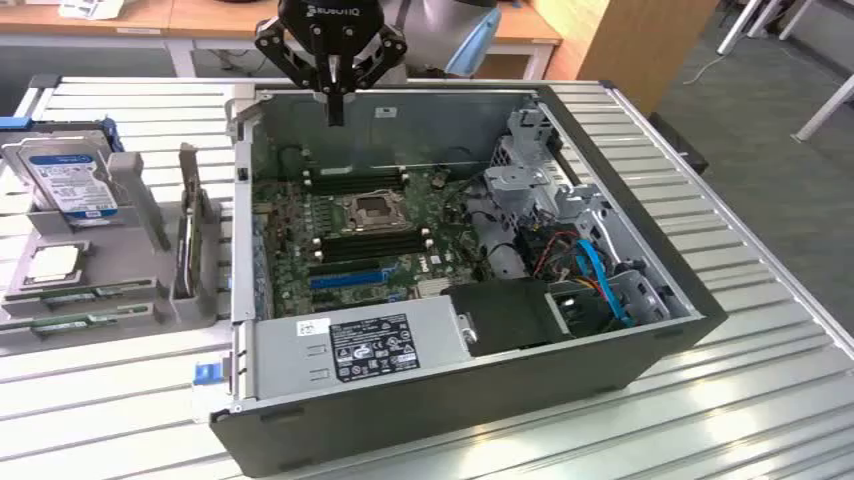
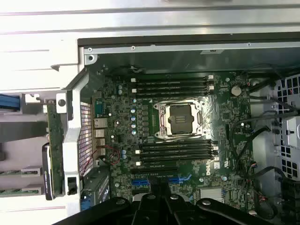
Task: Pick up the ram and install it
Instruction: 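Reach for the ram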
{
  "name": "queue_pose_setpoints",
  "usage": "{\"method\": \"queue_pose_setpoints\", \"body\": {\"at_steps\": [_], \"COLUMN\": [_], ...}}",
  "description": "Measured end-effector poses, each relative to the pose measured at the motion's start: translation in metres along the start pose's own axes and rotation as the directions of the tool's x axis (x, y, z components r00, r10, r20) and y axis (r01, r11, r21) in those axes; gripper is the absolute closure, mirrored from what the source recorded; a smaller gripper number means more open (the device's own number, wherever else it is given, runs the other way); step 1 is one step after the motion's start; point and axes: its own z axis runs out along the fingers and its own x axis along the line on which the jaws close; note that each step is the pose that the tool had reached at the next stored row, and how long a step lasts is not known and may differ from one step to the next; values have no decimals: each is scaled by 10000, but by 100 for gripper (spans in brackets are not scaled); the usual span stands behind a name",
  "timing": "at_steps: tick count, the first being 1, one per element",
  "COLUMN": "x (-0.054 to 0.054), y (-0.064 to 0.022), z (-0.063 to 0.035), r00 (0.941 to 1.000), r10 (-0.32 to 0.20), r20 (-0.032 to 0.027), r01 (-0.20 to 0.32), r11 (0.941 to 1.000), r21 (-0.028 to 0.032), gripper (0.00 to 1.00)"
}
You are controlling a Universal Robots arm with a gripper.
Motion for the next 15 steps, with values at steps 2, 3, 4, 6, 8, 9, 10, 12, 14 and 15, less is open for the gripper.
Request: {"method": "queue_pose_setpoints", "body": {"at_steps": [2,3,4,6,8,9,10,12,14,15], "x": [0,0,0,0,0,0,2,12,29,39], "y": [0,0,0,0,0,0,0,-1,-2,-3], "z": [0,0,0,0,0,0,0,1,-1,-1], "r00": [10000,10000,10000,10000,10000,10000,10000,10000,10000,10000], "r10": [0,0,0,0,0,0,0,2,1,1], "r20": [0,0,0,0,0,0,0,1,0,0], "r01": [0,0,0,0,0,0,0,-2,-1,-1], "r11": [10000,10000,10000,10000,10000,10000,10000,10000,10000,10000], "r21": [0,0,0,0,0,0,0,-2,0,0], "gripper": [90,90,90,90,90,90,90,90,90,90]}}
